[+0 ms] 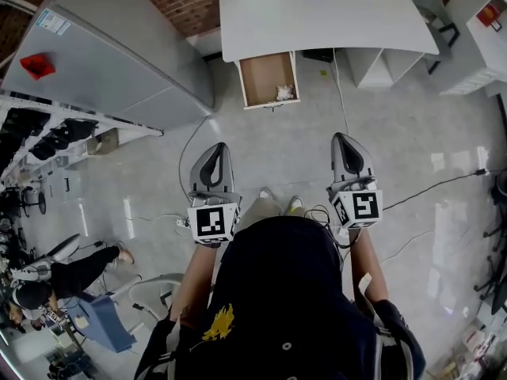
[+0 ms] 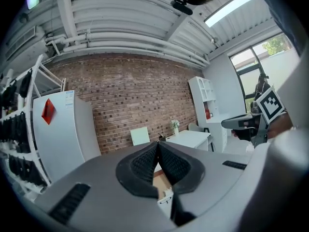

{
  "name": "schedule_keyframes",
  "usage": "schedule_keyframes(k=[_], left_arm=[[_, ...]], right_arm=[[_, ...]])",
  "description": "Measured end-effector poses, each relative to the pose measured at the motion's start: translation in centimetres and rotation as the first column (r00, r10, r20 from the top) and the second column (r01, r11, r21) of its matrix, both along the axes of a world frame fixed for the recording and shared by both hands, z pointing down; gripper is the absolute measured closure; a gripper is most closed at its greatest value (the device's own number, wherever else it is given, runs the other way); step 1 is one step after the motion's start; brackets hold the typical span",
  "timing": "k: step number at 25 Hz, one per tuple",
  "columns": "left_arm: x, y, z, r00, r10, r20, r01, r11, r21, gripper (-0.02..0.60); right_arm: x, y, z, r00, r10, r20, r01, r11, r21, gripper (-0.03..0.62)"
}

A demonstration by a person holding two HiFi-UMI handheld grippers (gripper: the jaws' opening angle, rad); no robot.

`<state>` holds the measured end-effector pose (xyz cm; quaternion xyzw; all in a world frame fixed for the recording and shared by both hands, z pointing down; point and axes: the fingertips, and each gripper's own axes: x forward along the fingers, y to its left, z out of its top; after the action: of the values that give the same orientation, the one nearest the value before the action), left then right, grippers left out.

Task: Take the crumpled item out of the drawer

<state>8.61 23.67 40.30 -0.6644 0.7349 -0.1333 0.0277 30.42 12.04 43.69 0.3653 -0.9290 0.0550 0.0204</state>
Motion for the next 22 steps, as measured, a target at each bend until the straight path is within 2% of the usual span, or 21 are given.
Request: schedule_keyframes(k=[6,9,13,17,22], left_arm=[[-2.3,-2.4,2.6,1.0,0.018,0.016,-0.017,0.998,-0.061,0.565],[-3.2,-4.9,3.1,0.999,0.035,-0.001,-0.035,0.998,-0.049,0.565],[-5.8,-9.9,3.2,0.997,0.066,-0.033,-0.067,0.998,-0.004,0.565],[-9.2,-15.3,4.0,0.988,0.148,-0.046,-0.148,0.989,-0.006,0.565],[-14.6,-22.1,5.0,0.969,0.243,-0.055,-0.243,0.97,0.001,0.565]], right_arm=[[-2.8,-2.3,1.1,0.999,-0.007,-0.036,0.007,1.0,-0.011,0.567],[-4.0,-4.0,1.8,0.998,0.006,-0.066,-0.007,1.0,-0.024,0.566],[-5.6,-7.7,2.4,0.992,0.08,-0.097,-0.083,0.996,-0.03,0.566],[-9.0,-12.2,1.5,0.982,0.14,-0.125,-0.143,0.989,-0.02,0.566],[-14.8,-16.7,-0.4,0.96,0.198,-0.196,-0.188,0.98,0.067,0.566]])
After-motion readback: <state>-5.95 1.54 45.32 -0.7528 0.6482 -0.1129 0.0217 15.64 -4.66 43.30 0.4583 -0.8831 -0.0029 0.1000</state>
